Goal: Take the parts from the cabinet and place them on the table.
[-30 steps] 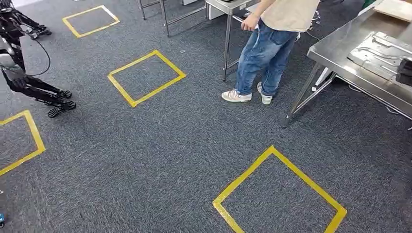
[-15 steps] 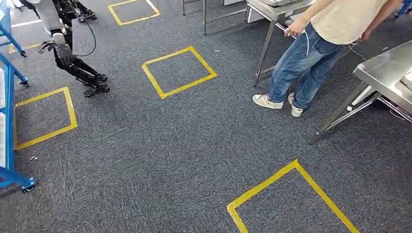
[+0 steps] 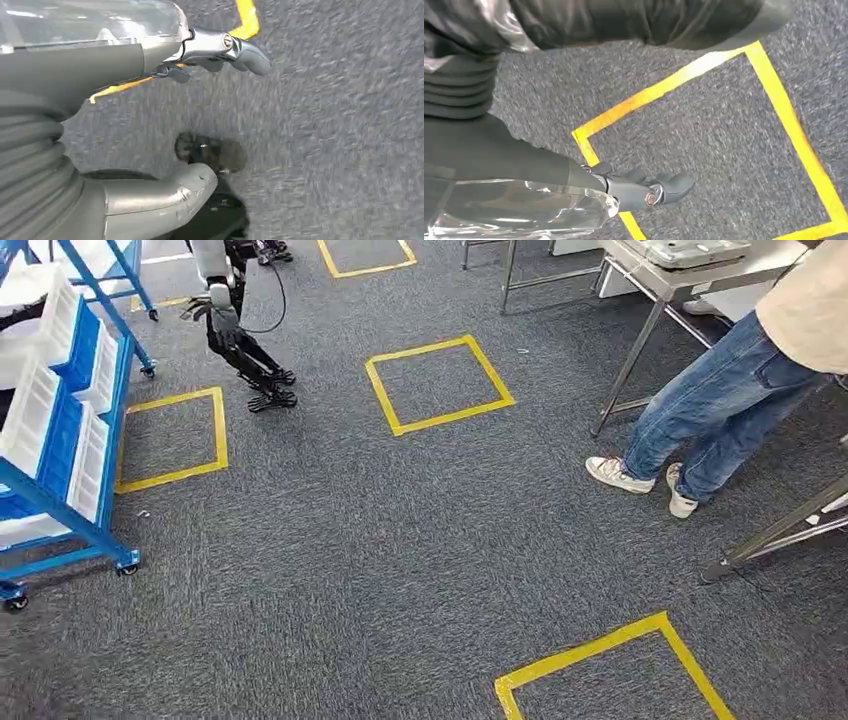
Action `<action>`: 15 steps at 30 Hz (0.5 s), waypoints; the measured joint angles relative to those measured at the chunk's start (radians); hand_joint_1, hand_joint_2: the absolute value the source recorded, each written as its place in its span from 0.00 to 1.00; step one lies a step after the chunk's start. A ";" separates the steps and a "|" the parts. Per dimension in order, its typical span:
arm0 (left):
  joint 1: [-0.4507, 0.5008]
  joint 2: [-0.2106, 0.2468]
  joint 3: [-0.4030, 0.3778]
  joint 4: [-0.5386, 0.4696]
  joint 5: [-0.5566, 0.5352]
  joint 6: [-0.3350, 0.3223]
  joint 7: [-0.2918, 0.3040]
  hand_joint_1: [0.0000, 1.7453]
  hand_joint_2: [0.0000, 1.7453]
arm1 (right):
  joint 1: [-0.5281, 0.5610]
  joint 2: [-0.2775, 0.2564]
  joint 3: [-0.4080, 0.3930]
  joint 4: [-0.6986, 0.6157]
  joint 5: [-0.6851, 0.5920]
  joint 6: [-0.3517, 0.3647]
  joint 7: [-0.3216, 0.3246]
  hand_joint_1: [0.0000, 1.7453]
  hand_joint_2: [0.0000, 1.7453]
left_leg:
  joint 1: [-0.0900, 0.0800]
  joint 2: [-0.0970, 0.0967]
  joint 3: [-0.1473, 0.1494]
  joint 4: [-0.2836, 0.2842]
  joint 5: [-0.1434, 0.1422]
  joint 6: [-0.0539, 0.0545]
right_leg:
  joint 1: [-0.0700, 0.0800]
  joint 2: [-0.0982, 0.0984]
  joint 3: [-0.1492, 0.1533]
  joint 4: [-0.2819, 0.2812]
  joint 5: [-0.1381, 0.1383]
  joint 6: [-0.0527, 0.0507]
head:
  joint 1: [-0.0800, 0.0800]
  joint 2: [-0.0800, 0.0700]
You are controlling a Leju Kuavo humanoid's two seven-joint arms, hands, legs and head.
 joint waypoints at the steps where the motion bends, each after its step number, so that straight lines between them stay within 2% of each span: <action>1: 0.000 0.000 0.000 0.000 0.000 0.000 0.000 0.00 1.00 | 0.001 0.000 0.000 0.000 0.002 0.000 0.000 0.00 0.00 | -0.008 0.068 -0.011 0.028 -0.019 -0.002 | 0.004 -0.012 0.005 -0.005 0.000 -0.005 | -0.001 0.000; 2: -0.003 0.000 0.000 0.000 0.000 0.000 -0.001 0.00 1.00 | 0.003 0.000 0.000 0.000 0.002 0.000 0.000 0.00 0.00 | -0.006 0.097 -0.042 0.087 -0.056 -0.005 | 0.006 -0.028 0.007 -0.005 -0.002 -0.010 | -0.001 0.000; 4: -0.008 0.000 0.000 0.000 0.000 -0.001 -0.003 0.00 1.00 | 0.007 -0.001 0.000 0.000 0.002 0.000 -0.001 0.00 0.00 | -0.003 0.114 -0.120 0.243 -0.127 -0.012 | 0.012 -0.063 0.008 -0.005 -0.006 -0.015 | -0.001 0.000; 5: -0.007 0.000 0.000 0.000 0.000 -0.001 -0.003 0.00 1.00 | 0.007 -0.001 0.000 0.000 0.002 0.000 -0.002 0.00 0.00 | -0.001 0.117 -0.150 0.303 -0.141 -0.015 | 0.013 -0.079 0.009 -0.004 -0.008 -0.015 | -0.002 0.000; 6: -0.004 0.000 0.001 0.000 0.000 -0.001 -0.003 0.00 1.00 | 0.005 -0.001 0.000 0.000 0.002 0.000 -0.003 0.00 0.00 | 0.000 0.119 -0.153 0.310 -0.130 -0.016 | 0.013 -0.094 0.011 -0.004 -0.010 -0.014 | -0.001 0.000; 7: -0.002 0.000 0.001 0.000 0.000 -0.002 -0.003 0.00 1.00 | 0.004 -0.001 0.000 0.000 0.002 0.000 -0.003 0.00 0.00 | 0.001 0.122 -0.128 0.263 -0.095 -0.016 | 0.014 -0.106 0.014 -0.004 -0.013 -0.013 | -0.002 0.000; 8: -0.001 0.000 0.001 0.000 0.000 -0.002 -0.003 0.00 1.00 | 0.004 -0.001 0.000 0.000 0.003 0.000 -0.004 0.00 0.00 | 0.001 0.127 -0.084 0.182 -0.052 -0.014 | 0.014 -0.118 0.019 -0.004 -0.016 -0.011 | -0.001 0.000; 9: -0.001 0.000 0.001 0.000 0.000 -0.002 -0.003 0.00 1.00 | 0.003 -0.001 0.000 0.000 0.003 0.000 -0.005 0.00 0.00 | 0.000 0.144 -0.032 0.086 -0.009 -0.010 | 0.014 -0.129 0.026 -0.004 -0.020 -0.008 | -0.002 0.000; 10: -0.003 0.000 0.001 0.000 0.000 -0.002 -0.004 0.00 1.00 | 0.003 -0.001 0.000 0.000 0.003 0.000 -0.005 0.00 0.00 | -0.004 0.194 0.009 0.003 0.005 -0.005 | 0.015 -0.140 0.033 -0.004 -0.025 -0.004 | -0.001 0.000; 11: -0.007 0.000 0.001 0.000 0.000 -0.002 -0.005 0.00 1.00 | 0.003 -0.001 0.000 0.000 0.004 0.000 -0.005 0.00 0.00 | -0.014 0.202 0.018 -0.005 -0.002 0.004 | 0.021 -0.150 0.033 -0.003 -0.031 0.004 | -0.001 0.000; 14: -0.004 0.000 0.002 0.000 0.000 -0.002 -0.006 0.00 1.00 | -0.007 -0.002 0.000 0.000 0.006 0.000 -0.006 0.00 0.00 | -0.021 0.170 0.005 -0.006 0.000 0.016 | 0.020 -0.171 0.043 -0.009 -0.030 0.016 | -0.001 0.000; 15: -0.004 0.000 0.002 0.000 0.000 -0.002 -0.006 0.00 1.00 | -0.009 -0.002 0.001 0.000 0.009 0.001 -0.006 0.00 0.00 | -0.013 0.156 0.021 -0.020 0.008 0.027 | 0.021 -0.179 0.044 -0.010 -0.037 0.024 | -0.001 0.000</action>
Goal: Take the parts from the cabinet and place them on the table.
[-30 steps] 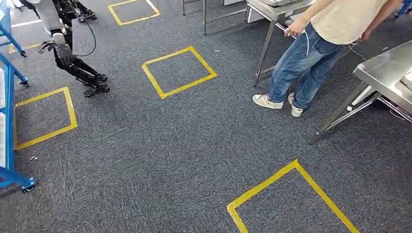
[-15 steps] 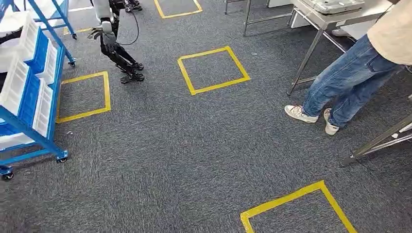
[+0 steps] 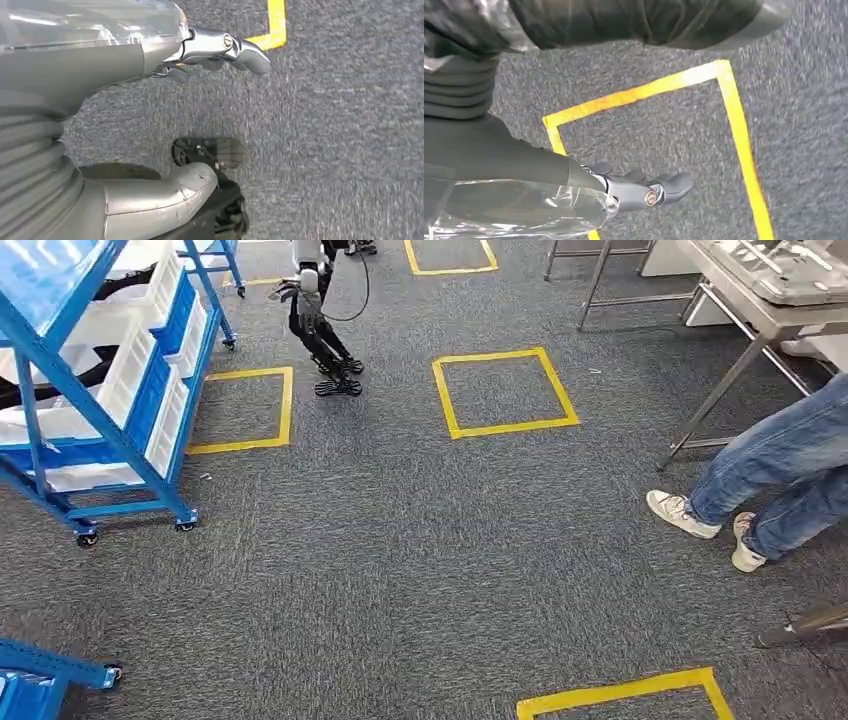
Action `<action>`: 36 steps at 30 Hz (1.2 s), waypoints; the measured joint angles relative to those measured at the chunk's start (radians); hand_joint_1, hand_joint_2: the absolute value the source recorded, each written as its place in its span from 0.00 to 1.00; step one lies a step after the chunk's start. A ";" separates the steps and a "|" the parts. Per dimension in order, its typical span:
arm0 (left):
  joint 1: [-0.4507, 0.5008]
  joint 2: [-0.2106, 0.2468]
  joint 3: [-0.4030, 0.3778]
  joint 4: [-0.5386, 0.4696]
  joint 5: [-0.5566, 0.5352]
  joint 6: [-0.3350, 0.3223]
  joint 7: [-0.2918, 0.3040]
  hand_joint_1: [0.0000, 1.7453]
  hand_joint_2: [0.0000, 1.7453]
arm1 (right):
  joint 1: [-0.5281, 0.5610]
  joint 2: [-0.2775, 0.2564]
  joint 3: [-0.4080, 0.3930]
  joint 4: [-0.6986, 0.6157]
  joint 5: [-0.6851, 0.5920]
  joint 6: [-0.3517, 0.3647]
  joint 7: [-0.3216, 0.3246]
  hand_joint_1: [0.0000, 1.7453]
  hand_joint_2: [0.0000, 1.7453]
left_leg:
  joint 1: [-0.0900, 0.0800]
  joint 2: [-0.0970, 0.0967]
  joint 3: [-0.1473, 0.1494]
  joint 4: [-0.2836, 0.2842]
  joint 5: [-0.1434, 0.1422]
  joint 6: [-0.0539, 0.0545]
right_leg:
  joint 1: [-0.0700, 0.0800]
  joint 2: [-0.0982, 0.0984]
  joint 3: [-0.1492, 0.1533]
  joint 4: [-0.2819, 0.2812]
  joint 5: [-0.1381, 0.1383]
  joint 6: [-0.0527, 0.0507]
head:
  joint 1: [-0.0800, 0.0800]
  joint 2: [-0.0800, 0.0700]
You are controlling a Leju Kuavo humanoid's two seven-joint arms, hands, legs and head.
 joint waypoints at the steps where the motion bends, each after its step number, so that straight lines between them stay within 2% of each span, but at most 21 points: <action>1: 0.002 0.000 0.000 0.000 0.000 0.000 0.000 0.00 1.00 | 0.001 0.000 0.001 0.000 0.002 0.000 0.000 0.00 0.00 | 0.003 -0.009 0.001 -0.008 0.005 0.004 | -0.007 0.048 -0.001 0.019 -0.017 0.005 | 0.001 0.000; 3: -0.003 0.000 0.000 0.000 0.000 0.000 0.000 0.00 1.00 | 0.003 0.000 0.002 0.000 0.006 0.000 0.000 0.00 0.00 | 0.004 -0.028 -0.003 -0.010 0.007 0.012 | -0.007 0.112 -0.064 0.145 -0.091 0.005 | 0.001 0.000; 5: -0.005 -0.001 0.000 0.000 -0.002 -0.002 0.000 0.00 1.00 | 0.008 -0.001 0.002 0.000 0.008 0.000 0.000 0.00 0.00 | 0.001 -0.053 -0.004 -0.008 0.006 0.014 | -0.006 0.123 -0.147 0.305 -0.153 0.006 | 0.001 0.000; 6: -0.004 -0.001 0.000 0.000 -0.002 -0.002 0.000 0.00 1.00 | 0.010 -0.001 0.002 0.000 0.009 0.000 0.000 0.00 0.00 | 0.001 -0.068 -0.004 -0.007 0.006 0.014 | -0.006 0.124 -0.163 0.327 -0.144 0.005 | 0.001 0.000; 9: -0.003 -0.001 0.001 0.000 -0.002 -0.002 0.000 0.00 1.00 | 0.009 -0.001 0.002 0.000 0.011 0.001 0.000 0.00 0.00 | 0.003 -0.114 0.001 0.003 0.002 0.007 | -0.012 0.140 -0.092 0.144 -0.007 0.003 | 0.001 0.000; 10: -0.003 -0.002 0.001 0.000 -0.002 -0.002 0.000 0.00 1.00 | 0.010 -0.002 0.002 0.000 0.011 0.001 0.000 0.00 0.00 | 0.003 -0.126 0.000 0.007 -0.002 0.002 | -0.017 0.177 -0.059 0.063 0.032 0.003 | 0.001 0.000; 11: -0.006 -0.002 0.001 0.000 -0.002 -0.002 0.000 0.00 1.00 | 0.012 -0.002 0.002 0.001 0.011 0.001 0.000 0.00 0.00 | -0.004 -0.137 -0.007 0.020 -0.006 -0.004 | -0.017 0.220 -0.050 0.035 0.018 0.001 | 0.001 0.000; 15: 0.001 -0.001 0.001 0.000 -0.002 -0.002 0.000 0.00 1.00 | 0.002 -0.002 0.003 0.001 0.011 0.001 0.000 0.00 0.00 | 0.004 -0.181 -0.021 0.016 0.001 -0.028 | -0.013 0.177 -0.051 0.033 0.023 -0.023 | 0.001 0.000; 16: 0.003 0.000 0.001 0.000 -0.002 -0.002 0.000 0.00 1.00 | 0.002 -0.002 0.005 0.001 0.011 0.001 0.000 0.00 0.00 | 0.005 -0.147 -0.024 0.032 -0.012 -0.029 | -0.015 0.160 -0.046 0.026 0.027 -0.031 | 0.001 0.000; 17: 0.002 0.000 0.001 0.000 -0.003 -0.002 0.000 0.00 1.00 | 0.003 -0.002 0.006 0.001 0.012 0.001 0.000 0.00 0.00 | -0.001 -0.088 -0.045 0.076 -0.042 -0.032 | -0.013 0.151 -0.044 0.023 0.027 -0.039 | -0.001 0.000; 18: -0.002 0.000 0.001 0.000 -0.003 -0.002 0.000 0.00 1.00 | 0.006 -0.002 0.006 0.001 0.013 0.001 0.000 0.00 0.00 | 0.001 -0.062 -0.081 0.151 -0.082 -0.035 | -0.009 0.134 -0.044 0.023 0.026 -0.043 | 0.000 0.000; 21: -0.005 0.000 0.001 0.000 -0.006 -0.003 0.000 0.00 1.00 | 0.010 -0.003 0.006 0.001 0.013 0.001 0.000 0.00 0.00 | 0.004 -0.040 -0.167 0.332 -0.143 -0.039 | 0.001 0.089 -0.044 0.026 0.020 -0.050 | 0.000 0.000; 22: -0.002 0.000 0.001 0.000 -0.006 -0.003 0.000 0.00 1.00 | 0.009 -0.003 0.006 0.001 0.013 0.001 0.000 0.00 0.00 | 0.004 -0.037 -0.159 0.317 -0.123 -0.037 | 0.003 0.076 -0.042 0.027 0.018 -0.052 | 0.000 0.000; 24: 0.000 0.000 0.001 0.000 -0.006 -0.002 0.000 0.00 1.00 | 0.008 -0.003 0.006 0.001 0.013 0.001 -0.001 0.00 0.00 | 0.000 -0.026 -0.076 0.160 -0.038 -0.024 | 0.007 0.051 -0.033 0.027 0.011 -0.051 | 0.000 0.000; 25: -0.001 0.000 0.002 0.000 -0.006 -0.002 0.000 0.00 1.00 | 0.008 -0.003 0.006 0.001 0.013 0.001 -0.001 0.00 0.00 | -0.008 0.001 -0.027 0.071 -0.003 -0.012 | 0.008 0.040 -0.027 0.026 0.008 -0.050 | 0.000 0.000; 26: -0.003 0.003 0.002 0.000 -0.006 -0.002 0.000 0.00 1.00 | 0.009 0.000 0.006 0.001 0.014 0.001 -0.001 0.00 0.00 | -0.023 0.056 -0.005 0.026 -0.019 -0.002 | 0.011 0.029 -0.024 0.026 0.004 -0.045 | 0.000 0.000; 30: 0.000 0.006 0.004 0.000 -0.006 0.000 0.000 0.00 1.00 | 0.001 0.002 0.006 0.001 0.014 0.001 0.000 0.00 0.00 | -0.028 0.012 -0.009 0.009 -0.009 0.012 | 0.012 -0.016 -0.013 0.020 0.000 -0.031 | 0.000 0.000; 31: 0.004 0.005 0.004 0.000 -0.006 0.000 0.000 0.00 1.00 | -0.001 0.001 0.006 0.001 0.014 0.000 0.000 0.00 0.00 | -0.012 0.002 0.011 -0.011 0.004 0.016 | 0.009 0.005 -0.010 0.027 -0.011 -0.023 | 0.000 0.000; 32: 0.001 0.006 0.005 0.000 -0.004 0.000 -0.001 0.00 1.00 | 0.001 0.001 0.006 0.001 0.016 0.000 -0.001 0.00 0.00 | -0.011 -0.007 0.012 -0.017 0.006 0.021 | 0.008 0.068 -0.023 0.060 -0.035 -0.019 | 0.000 0.000; 33: -0.002 0.006 0.005 0.000 -0.004 0.000 -0.001 0.00 1.00 | 0.002 0.002 0.006 0.002 0.018 0.000 0.000 0.00 0.00 | -0.011 -0.016 0.010 -0.017 0.010 0.025 | 0.004 0.103 -0.053 0.122 -0.072 -0.017 | 0.000 0.000; 36: -0.007 0.005 0.005 0.000 -0.004 -0.001 -0.002 0.00 1.00 | 0.010 0.001 0.006 0.002 0.018 0.000 0.000 0.00 0.00 | -0.011 -0.060 0.007 -0.014 0.009 0.025 | -0.008 0.124 -0.150 0.309 -0.140 -0.007 | 0.000 0.000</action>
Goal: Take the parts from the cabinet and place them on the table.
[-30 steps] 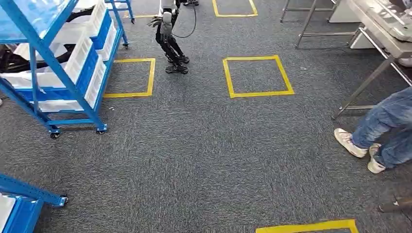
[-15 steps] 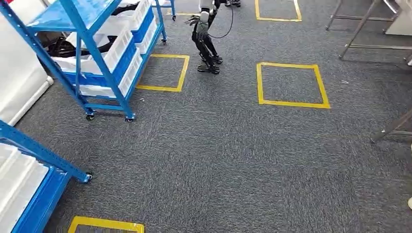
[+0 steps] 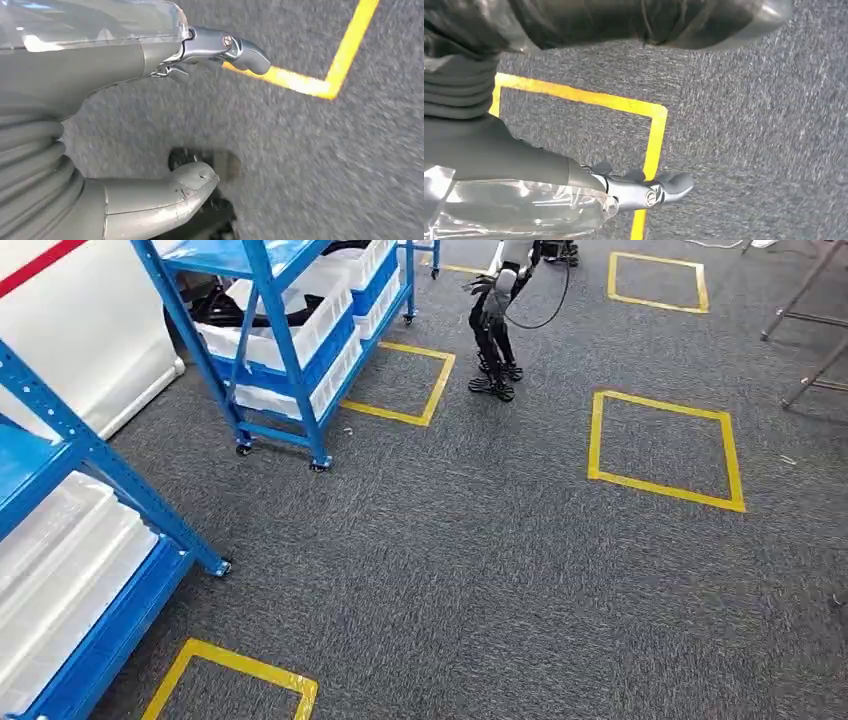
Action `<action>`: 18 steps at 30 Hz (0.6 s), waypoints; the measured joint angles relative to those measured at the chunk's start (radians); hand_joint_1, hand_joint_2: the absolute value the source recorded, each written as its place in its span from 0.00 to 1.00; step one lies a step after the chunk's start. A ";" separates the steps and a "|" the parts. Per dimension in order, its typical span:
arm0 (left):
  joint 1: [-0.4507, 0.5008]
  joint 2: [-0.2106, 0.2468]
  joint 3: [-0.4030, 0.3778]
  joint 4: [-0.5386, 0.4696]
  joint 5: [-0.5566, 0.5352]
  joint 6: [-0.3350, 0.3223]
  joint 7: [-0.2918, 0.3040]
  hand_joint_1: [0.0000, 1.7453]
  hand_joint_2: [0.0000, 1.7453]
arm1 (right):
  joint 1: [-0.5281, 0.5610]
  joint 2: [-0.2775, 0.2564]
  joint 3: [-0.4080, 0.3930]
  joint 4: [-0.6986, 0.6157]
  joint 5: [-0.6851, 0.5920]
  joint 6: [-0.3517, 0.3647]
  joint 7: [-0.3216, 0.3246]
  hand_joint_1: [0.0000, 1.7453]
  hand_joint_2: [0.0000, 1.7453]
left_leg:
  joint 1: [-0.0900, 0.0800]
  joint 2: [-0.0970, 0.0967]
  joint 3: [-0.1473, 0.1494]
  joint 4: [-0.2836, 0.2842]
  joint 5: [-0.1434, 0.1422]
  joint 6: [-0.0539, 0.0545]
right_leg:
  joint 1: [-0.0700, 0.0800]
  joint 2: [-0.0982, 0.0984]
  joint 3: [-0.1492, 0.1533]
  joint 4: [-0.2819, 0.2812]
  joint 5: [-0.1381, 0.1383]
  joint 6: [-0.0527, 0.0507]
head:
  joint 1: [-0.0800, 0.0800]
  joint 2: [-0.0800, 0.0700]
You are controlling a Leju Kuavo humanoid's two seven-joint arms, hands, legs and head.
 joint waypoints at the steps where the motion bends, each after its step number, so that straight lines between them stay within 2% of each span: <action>1: 0.002 0.000 0.000 0.000 0.000 0.000 0.000 0.00 1.00 | 0.001 0.000 0.000 0.000 0.000 0.000 0.000 0.00 0.00 | 0.003 -0.016 0.000 0.004 -0.001 -0.002 | -0.005 0.000 -0.003 -0.007 0.025 0.005 | 0.000 0.000; 2: 0.002 0.000 0.001 0.000 0.000 0.000 0.000 0.00 1.00 | 0.001 0.000 0.000 0.000 0.000 0.000 0.000 0.00 0.00 | 0.006 -0.030 0.000 0.010 -0.004 -0.006 | -0.010 0.001 0.012 -0.050 0.064 0.010 | 0.000 0.000; 3: 0.003 0.000 0.001 0.000 0.000 0.000 0.000 0.00 1.00 | 0.000 0.000 0.000 0.000 0.000 0.000 0.000 0.00 0.00 | 0.011 -0.044 0.000 0.018 -0.009 -0.013 | -0.015 0.005 0.044 -0.124 0.115 0.016 | 0.000 0.000; 4: 0.004 0.000 0.002 0.000 0.000 0.000 0.000 0.00 1.00 | 0.000 -0.001 0.000 0.000 0.000 0.000 -0.001 0.00 0.00 | 0.015 -0.057 -0.001 0.028 -0.014 -0.021 | -0.021 0.018 0.078 -0.202 0.160 0.021 | 0.000 0.000; 5: 0.004 0.000 0.002 0.000 0.000 0.000 0.000 0.00 1.00 | 0.001 0.000 0.000 0.001 0.000 0.000 -0.001 0.00 0.00 | 0.018 -0.067 -0.011 0.039 -0.020 -0.030 | -0.028 0.073 0.095 -0.236 0.153 0.027 | 0.000 0.000; 6: -0.001 0.000 0.002 0.000 0.000 0.000 0.000 0.00 1.00 | 0.001 0.000 0.000 0.001 0.000 0.000 -0.002 0.00 0.00 | 0.014 -0.081 -0.021 0.059 -0.026 -0.039 | -0.020 0.086 0.089 -0.247 0.151 0.017 | -0.001 0.000; 7: -0.002 0.000 0.002 0.000 0.000 0.000 -0.002 0.00 1.00 | 0.001 0.000 0.000 0.001 0.001 0.000 -0.003 0.00 0.00 | 0.016 -0.088 -0.025 0.055 -0.022 -0.045 | -0.021 0.071 0.087 -0.242 0.151 0.012 | 0.000 0.000; 9: 0.005 0.000 0.003 0.000 0.000 0.001 -0.002 0.00 1.00 | -0.004 0.000 0.000 0.001 0.002 0.000 -0.003 0.00 0.00 | 0.023 -0.107 -0.030 0.047 -0.015 -0.058 | -0.011 0.052 0.089 -0.242 0.153 -0.003 | 0.000 0.000; 10: 0.006 0.001 0.003 0.000 0.000 0.001 -0.002 0.00 1.00 | -0.004 0.000 0.000 0.001 0.002 0.001 -0.004 0.00 0.00 | 0.025 -0.114 -0.034 0.051 -0.019 -0.062 | -0.020 0.038 0.090 -0.252 0.159 -0.013 | 0.000 0.000; 11: 0.009 0.002 0.004 0.000 0.000 0.002 -0.002 0.00 1.00 | -0.004 0.000 0.000 0.001 0.003 0.002 -0.005 0.00 0.00 | 0.020 -0.056 -0.042 0.074 -0.034 -0.062 | -0.017 0.028 0.094 -0.256 0.161 -0.019 | 0.000 0.000; 12: 0.008 0.002 0.005 0.000 0.000 0.002 -0.001 0.00 1.00 | -0.003 0.000 0.000 0.001 0.005 0.002 -0.007 0.00 0.00 | 0.019 -0.013 -0.067 0.127 -0.068 -0.065 | -0.015 0.016 0.094 -0.259 0.162 -0.026 | -0.002 0.000; 13: 0.005 0.002 0.005 0.000 0.001 0.003 -0.002 0.00 1.00 | 0.000 0.000 0.000 0.001 0.006 0.002 -0.009 0.00 0.00 | 0.020 0.008 -0.106 0.206 -0.108 -0.068 | -0.010 0.001 0.093 -0.259 0.161 -0.028 | -0.001 0.000; 14: 0.002 0.002 0.006 0.000 0.001 0.003 -0.002 0.00 1.00 | 0.002 0.000 -0.001 0.001 0.007 0.002 -0.009 0.00 0.00 | 0.021 0.018 -0.147 0.291 -0.143 -0.070 | -0.007 -0.016 0.092 -0.258 0.160 -0.030 | 0.000 0.000; 15: 0.002 0.002 0.006 0.000 0.001 0.003 -0.002 0.00 1.00 | 0.003 0.000 -0.001 0.001 0.008 0.002 -0.009 0.00 0.00 | 0.021 0.021 -0.173 0.347 -0.158 -0.071 | -0.004 -0.032 0.093 -0.258 0.158 -0.033 | -0.001 0.000; 16: 0.004 0.002 0.006 0.000 0.001 0.003 -0.002 0.00 1.00 | 0.001 -0.001 -0.001 0.001 0.008 0.002 -0.009 0.00 0.00 | 0.021 0.022 -0.179 0.360 -0.150 -0.070 | -0.001 -0.045 0.094 -0.258 0.157 -0.034 | -0.001 0.000; 17: 0.007 0.002 0.007 0.000 0.001 0.003 -0.002 0.00 1.00 | 0.000 0.000 -0.001 0.001 0.008 0.002 -0.009 0.00 0.00 | 0.021 0.023 -0.162 0.327 -0.124 -0.067 | 0.000 -0.056 0.095 -0.258 0.156 -0.034 | -0.001 0.000; 18: 0.008 0.002 0.007 0.000 0.001 0.003 -0.002 0.00 1.00 | -0.001 0.000 -0.001 0.001 0.010 0.002 -0.009 0.00 0.00 | 0.020 0.027 -0.126 0.258 -0.085 -0.062 | 0.002 -0.068 0.098 -0.258 0.154 -0.034 | -0.001 0.000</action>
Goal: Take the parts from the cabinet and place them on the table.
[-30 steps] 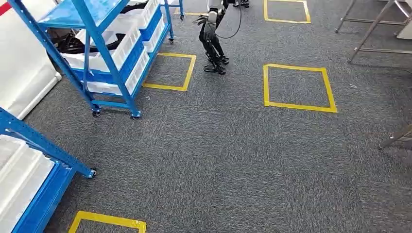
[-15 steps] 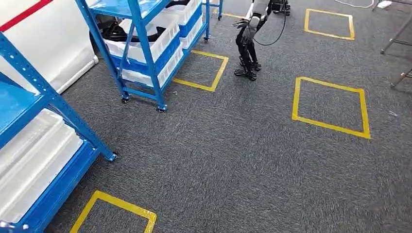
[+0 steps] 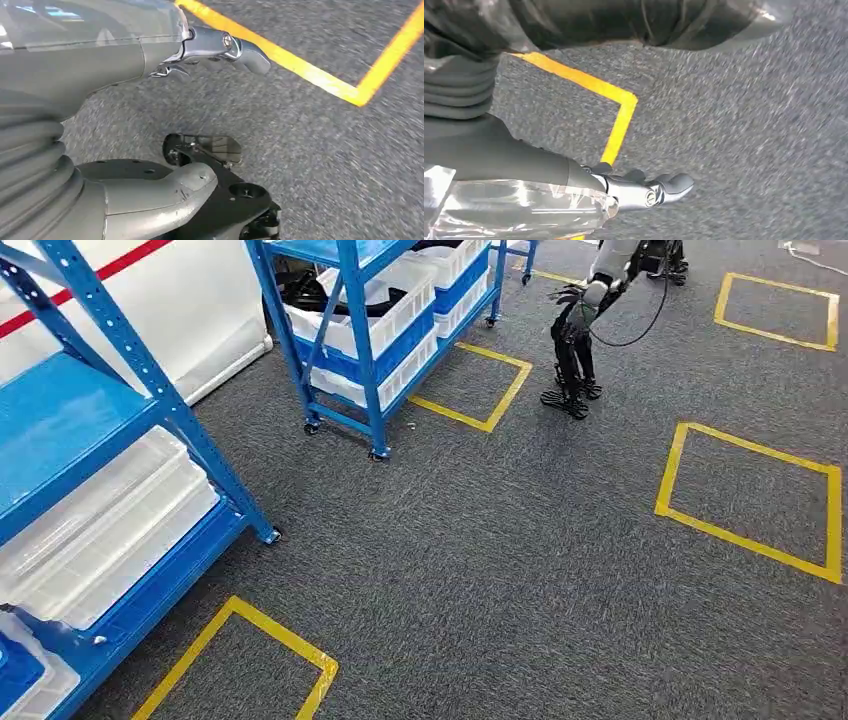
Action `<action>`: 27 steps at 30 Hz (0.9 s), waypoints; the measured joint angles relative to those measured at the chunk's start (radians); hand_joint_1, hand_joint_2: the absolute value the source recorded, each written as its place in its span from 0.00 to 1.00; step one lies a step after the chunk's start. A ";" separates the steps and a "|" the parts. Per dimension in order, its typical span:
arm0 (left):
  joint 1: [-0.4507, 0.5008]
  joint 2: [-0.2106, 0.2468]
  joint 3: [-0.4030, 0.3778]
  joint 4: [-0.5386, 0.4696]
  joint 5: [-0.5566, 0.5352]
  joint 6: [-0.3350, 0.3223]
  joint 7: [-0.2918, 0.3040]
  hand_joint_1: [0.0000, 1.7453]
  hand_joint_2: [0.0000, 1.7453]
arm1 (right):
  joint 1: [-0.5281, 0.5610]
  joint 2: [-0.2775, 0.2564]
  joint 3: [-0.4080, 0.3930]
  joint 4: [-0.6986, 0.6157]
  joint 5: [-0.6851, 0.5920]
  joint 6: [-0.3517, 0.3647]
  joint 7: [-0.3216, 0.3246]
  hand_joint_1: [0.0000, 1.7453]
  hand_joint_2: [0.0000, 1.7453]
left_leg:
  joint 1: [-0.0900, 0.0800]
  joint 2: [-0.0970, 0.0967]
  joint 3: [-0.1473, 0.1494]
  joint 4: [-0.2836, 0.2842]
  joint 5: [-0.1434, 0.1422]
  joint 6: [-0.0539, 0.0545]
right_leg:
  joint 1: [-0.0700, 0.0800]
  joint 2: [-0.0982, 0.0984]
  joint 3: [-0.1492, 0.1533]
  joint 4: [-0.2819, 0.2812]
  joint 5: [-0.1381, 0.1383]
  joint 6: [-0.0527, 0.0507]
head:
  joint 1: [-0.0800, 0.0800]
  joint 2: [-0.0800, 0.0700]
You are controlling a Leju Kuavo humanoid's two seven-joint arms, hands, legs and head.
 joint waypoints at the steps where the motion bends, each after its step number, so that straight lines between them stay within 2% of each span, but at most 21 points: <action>1: 0.000 0.000 0.000 0.000 0.000 0.000 0.000 0.00 1.00 | 0.000 0.000 0.000 0.000 0.000 0.000 0.000 0.00 0.00 | -0.004 0.016 0.047 -0.090 0.043 0.008 | 0.001 -0.011 0.004 0.000 -0.003 0.001 | 0.000 0.000; 2: -0.002 0.000 0.000 0.000 0.000 0.001 0.000 0.00 1.00 | 0.000 0.001 0.000 0.000 0.001 0.001 0.000 0.00 0.00 | -0.013 0.067 0.095 -0.182 0.072 0.021 | 0.001 -0.022 0.010 -0.001 -0.006 0.003 | 0.000 0.000; 3: -0.006 0.002 0.000 0.000 0.000 0.001 0.000 0.00 1.00 | 0.001 0.002 0.000 0.000 0.001 0.001 0.000 0.00 0.00 | -0.031 0.111 0.101 -0.204 0.056 0.029 | 0.007 -0.035 0.011 0.001 -0.010 0.010 | 0.000 0.000; 6: -0.005 0.003 0.002 0.000 0.000 0.002 0.000 0.00 1.00 | -0.003 0.002 0.000 0.000 0.001 0.002 0.000 0.00 0.00 | -0.034 0.068 0.096 -0.208 0.059 0.036 | 0.003 -0.068 0.021 -0.008 -0.012 0.021 | 0.000 0.000; 7: -0.003 0.004 0.002 0.000 0.000 0.003 0.000 0.00 1.00 | -0.008 0.003 0.000 0.000 0.001 0.002 0.000 0.00 0.00 | -0.029 0.053 0.103 -0.224 0.066 0.045 | 0.007 -0.077 0.030 -0.011 -0.015 0.029 | 0.000 0.000; 8: -0.001 0.005 0.002 0.000 0.000 0.003 0.000 0.00 1.00 | -0.010 0.002 0.000 0.000 0.002 0.002 0.000 0.00 0.00 | -0.019 0.043 0.118 -0.236 0.076 0.047 | -0.001 -0.029 0.032 -0.002 -0.023 0.035 | 0.001 0.000; 9: -0.003 0.005 0.002 0.000 0.000 0.003 0.000 0.00 1.00 | -0.008 0.002 0.000 0.000 0.003 0.002 -0.002 0.00 0.00 | -0.017 0.032 0.119 -0.239 0.077 0.053 | -0.001 0.027 0.017 0.028 -0.047 0.036 | 0.000 0.000; 10: -0.007 0.005 0.003 0.000 0.000 0.004 0.001 0.00 1.00 | -0.007 0.002 0.000 0.000 0.004 0.001 -0.002 0.00 0.00 | -0.016 0.020 0.116 -0.239 0.079 0.056 | -0.001 0.052 -0.016 0.091 -0.084 0.036 | 0.002 0.000; 11: -0.011 0.005 0.003 0.000 0.000 0.004 0.000 0.00 1.00 | -0.003 0.002 0.000 0.000 0.005 0.001 -0.002 0.00 0.00 | -0.017 0.006 0.115 -0.239 0.079 0.057 | -0.002 0.062 -0.059 0.176 -0.124 0.037 | 0.001 0.000; 12: -0.011 0.005 0.003 0.000 0.000 0.003 0.000 0.00 1.00 | -0.001 0.002 0.000 0.000 0.005 0.000 -0.002 0.00 0.00 | -0.017 -0.010 0.114 -0.238 0.078 0.058 | -0.001 0.064 -0.098 0.246 -0.148 0.038 | 0.002 0.000; 13: -0.010 0.005 0.003 0.000 0.000 0.003 0.000 0.00 1.00 | -0.001 0.002 0.000 0.000 0.005 0.000 -0.002 0.00 0.00 | -0.017 -0.019 0.114 -0.237 0.078 0.057 | -0.001 0.065 -0.112 0.270 -0.150 0.038 | 0.002 0.000; 17: -0.010 0.005 0.003 0.000 0.000 0.003 0.000 0.00 1.00 | 0.000 0.002 0.000 0.000 0.005 0.000 -0.002 0.00 0.00 | -0.017 -0.020 0.114 -0.237 0.078 0.057 | -0.001 0.065 -0.114 0.273 -0.149 0.039 | 0.002 0.000; 18: -0.010 0.005 0.003 0.000 0.000 0.003 0.000 0.00 1.00 | 0.000 0.002 0.000 0.000 0.005 0.000 -0.002 0.00 0.00 | -0.017 -0.023 0.115 -0.237 0.078 0.057 | -0.001 0.065 -0.118 0.277 -0.147 0.039 | 0.002 0.000; 19: -0.007 0.005 0.003 0.000 0.000 0.004 0.001 0.00 1.00 | 0.000 0.002 0.000 0.000 0.005 0.000 -0.002 0.00 0.00 | -0.016 -0.057 0.119 -0.232 0.076 0.054 | -0.004 0.068 -0.101 0.211 -0.070 0.039 | 0.002 0.000; 20: -0.006 0.005 0.003 0.000 0.000 0.004 0.000 0.00 1.00 | 0.000 0.001 0.000 0.000 0.007 -0.001 -0.003 0.00 0.00 | -0.012 -0.082 0.120 -0.221 0.070 0.047 | -0.010 0.099 -0.043 0.068 0.020 0.041 | 0.002 0.000; 21: -0.009 0.004 0.004 0.000 -0.006 0.003 -0.005 0.00 1.00 | 0.000 0.001 0.000 0.001 0.009 -0.001 -0.004 0.00 0.00 | -0.009 -0.114 0.103 -0.206 0.064 0.027 | -0.008 0.143 -0.026 0.016 0.019 0.034 | 0.002 0.000; 23: -0.004 0.004 0.004 0.000 -0.007 0.002 -0.009 0.00 1.00 | -0.004 0.001 0.000 0.001 0.010 0.000 -0.005 0.00 0.00 | -0.008 -0.138 0.097 -0.210 0.067 0.016 | -0.006 0.123 -0.022 0.011 0.021 0.020 | 0.002 0.000; 24: -0.002 0.005 0.004 0.000 -0.007 0.002 -0.010 0.00 1.00 | -0.004 0.004 0.000 0.001 0.010 0.000 -0.005 0.00 0.00 | -0.007 -0.113 0.098 -0.201 0.059 0.013 | -0.011 0.106 -0.018 0.002 0.025 0.012 | 0.001 0.000; 25: -0.002 0.004 0.004 0.000 -0.009 0.002 -0.011 0.00 1.00 | -0.003 0.002 0.000 0.000 0.013 0.000 -0.006 0.00 0.00 | -0.013 -0.060 0.084 -0.168 0.036 0.008 | -0.010 0.098 -0.015 -0.001 0.025 0.005 | 0.000 0.000; 26: -0.005 0.004 0.004 0.000 -0.011 0.001 -0.012 0.00 1.00 | -0.002 0.002 0.000 0.000 0.014 -0.001 -0.006 0.00 0.00 | -0.010 -0.031 0.051 -0.106 0.000 0.003 | -0.008 0.084 -0.015 -0.003 0.024 0.002 | 0.001 0.000; 27: -0.008 0.004 0.004 0.000 -0.013 0.000 -0.012 0.00 1.00 | 0.001 0.001 0.000 0.000 0.016 0.000 -0.006 0.00 0.00 | -0.007 -0.015 0.011 -0.026 -0.039 -0.001 | -0.006 0.069 -0.015 -0.003 0.023 -0.001 | 0.001 0.000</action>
